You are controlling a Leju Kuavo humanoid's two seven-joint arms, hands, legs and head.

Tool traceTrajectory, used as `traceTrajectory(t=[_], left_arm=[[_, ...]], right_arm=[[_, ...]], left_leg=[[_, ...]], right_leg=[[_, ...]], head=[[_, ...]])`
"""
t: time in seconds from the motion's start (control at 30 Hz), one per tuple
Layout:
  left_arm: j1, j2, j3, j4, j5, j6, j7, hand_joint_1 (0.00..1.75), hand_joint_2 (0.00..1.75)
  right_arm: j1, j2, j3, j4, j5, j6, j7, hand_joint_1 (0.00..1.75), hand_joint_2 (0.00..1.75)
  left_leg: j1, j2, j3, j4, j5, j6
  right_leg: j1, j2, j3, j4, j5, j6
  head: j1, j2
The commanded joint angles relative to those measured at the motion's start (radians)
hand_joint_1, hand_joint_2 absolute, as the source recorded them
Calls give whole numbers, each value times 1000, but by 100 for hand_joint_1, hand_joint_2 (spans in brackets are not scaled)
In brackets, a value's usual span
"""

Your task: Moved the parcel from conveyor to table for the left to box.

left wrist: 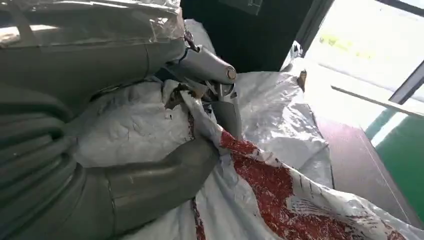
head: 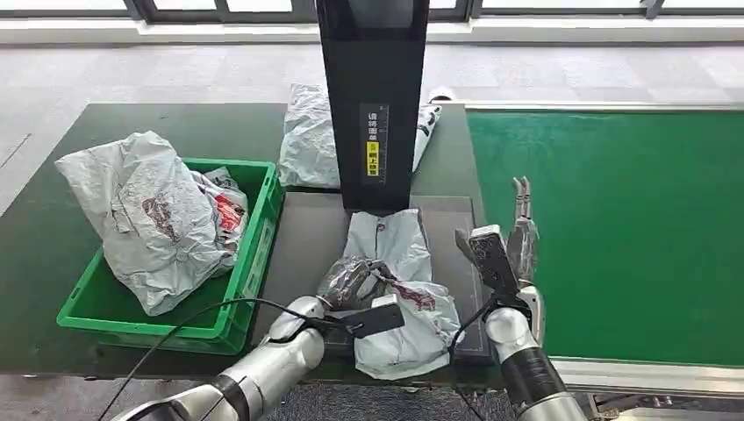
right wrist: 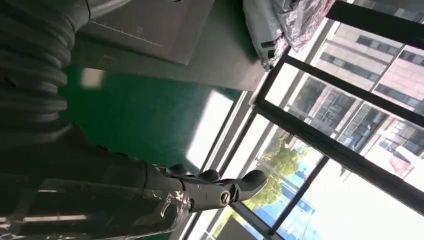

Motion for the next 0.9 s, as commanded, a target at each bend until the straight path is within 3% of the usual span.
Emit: traceTrajectory(t=[0.03,0.13,0.3,0.4,0.6,0.67,0.73,0.77,0.9], left_arm=[[-72,20,147,-67,19,265,-16,175,175],[-70,70,242,-286,-196,363,88,175,175],[-2,32,533,-623,-702,363,183,175,175],[26,64,583,-740,-843,363,260,175,175],[42,75,588,-779,-878,363,283,175,175],[63,108,575,-830,-927,363,357,175,175],[101,211,553,-910,-935,363,460,175,175],[101,211,553,-910,-935,363,460,175,175],[170,349,520,-985,-935,363,577,175,175]], right_arm=[[1,28,-83,-35,3,-1,7,0,175],[5,40,-93,-42,7,3,-2,0,175],[-3,57,-95,-20,16,12,-1,0,175],[9,59,-93,-17,15,14,-7,0,175],[16,58,-92,-25,16,17,-7,0,175],[27,53,-88,-40,19,19,-2,0,175],[46,45,-82,-49,20,26,4,0,175],[46,45,-82,-49,20,26,4,0,175],[48,37,-68,-26,11,28,-6,0,175]], left_leg=[[0,2,-1,0,0,1],[0,0,-4,2,0,1],[1,4,-4,2,0,1],[1,6,-3,1,-1,1],[0,5,-2,-1,0,1],[0,5,-2,-1,0,1],[0,6,-1,-1,-1,1],[0,9,0,-2,-1,1],[0,10,1,-3,-1,0]], right_leg=[[1,0,-1,-1,0,-1],[1,-1,-3,1,0,-1],[1,3,-5,1,1,-1],[1,5,-4,0,1,-1],[0,3,-4,0,1,-1],[0,4,-3,0,1,-1],[0,5,-3,0,1,-1],[1,7,-3,-1,1,-1],[1,8,-2,-1,1,-2]], head=[[0,0],[0,0],[0,0],[0,0],[0,0],[0,0],[0,0],[0,0],[0,0]])
